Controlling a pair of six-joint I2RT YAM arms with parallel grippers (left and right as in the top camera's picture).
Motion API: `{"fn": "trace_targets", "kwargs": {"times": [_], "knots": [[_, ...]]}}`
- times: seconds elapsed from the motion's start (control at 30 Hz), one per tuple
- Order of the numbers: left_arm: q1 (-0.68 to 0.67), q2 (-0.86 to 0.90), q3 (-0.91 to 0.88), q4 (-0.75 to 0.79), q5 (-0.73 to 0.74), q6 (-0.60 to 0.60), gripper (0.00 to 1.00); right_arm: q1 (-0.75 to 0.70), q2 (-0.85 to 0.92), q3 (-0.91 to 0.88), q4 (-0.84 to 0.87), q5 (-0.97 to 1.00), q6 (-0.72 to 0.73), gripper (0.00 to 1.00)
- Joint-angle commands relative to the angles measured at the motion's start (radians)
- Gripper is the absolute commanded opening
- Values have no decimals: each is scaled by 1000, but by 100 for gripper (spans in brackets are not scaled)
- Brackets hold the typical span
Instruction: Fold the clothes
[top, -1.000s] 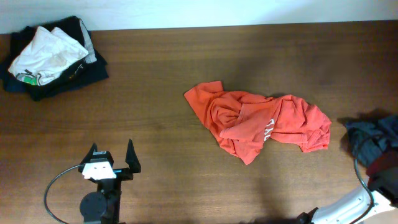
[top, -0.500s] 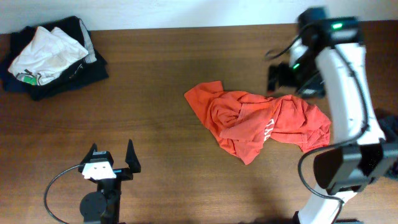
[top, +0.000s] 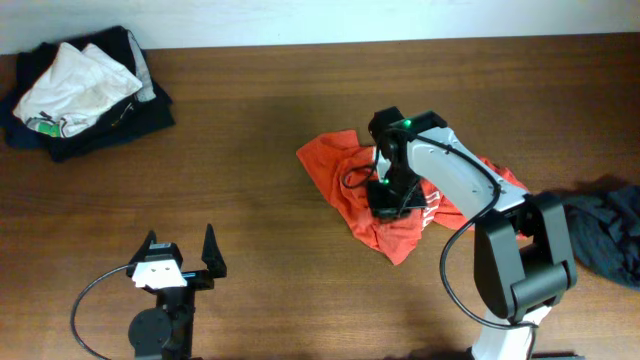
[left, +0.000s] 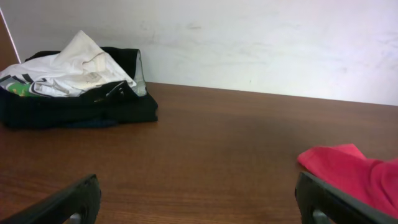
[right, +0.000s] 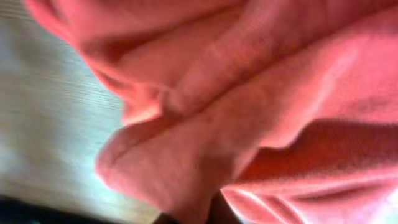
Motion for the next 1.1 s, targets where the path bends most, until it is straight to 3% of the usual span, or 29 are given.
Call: {"fn": "trace_targets", "kwargs": {"times": [0.0, 0.17, 0.23, 0.27, 0.3, 0.33, 0.37, 0.43, 0.57, 0.73, 0.93, 1.07], "knots": [[6, -5, -4, -4, 1, -6, 99, 14, -13, 21, 107, -246, 13, 4], [6, -5, -4, -4, 1, -6, 99, 185, -13, 297, 189, -338, 13, 4], [6, -5, -4, -4, 1, -6, 99, 271, -13, 390, 237, -338, 13, 24], [6, -5, -4, -4, 1, -6, 99, 305, -13, 415, 247, -333, 13, 24], [6, -5, -4, -4, 1, -6, 99, 345, -13, 431, 247, -311, 13, 32], [6, -5, -4, -4, 1, -6, 99, 384, -13, 431, 225, -257, 13, 66], [6, -5, -4, -4, 1, -6, 99, 391, -13, 431, 202, -226, 13, 69], [6, -5, -4, -4, 1, -6, 99, 353, -16, 446, 92, -153, 15, 96], [6, -5, -4, -4, 1, -6, 99, 172, -26, 517, -168, -42, 50, 99], [6, -5, -4, -4, 1, -6, 99, -124, -18, 525, -436, 0, -4, 98], [6, -5, -4, -4, 1, -6, 99, -259, -30, 448, -496, 118, 60, 99], [6, -5, -4, -4, 1, -6, 99, -249, -221, 359, -496, 123, 56, 96]]}}
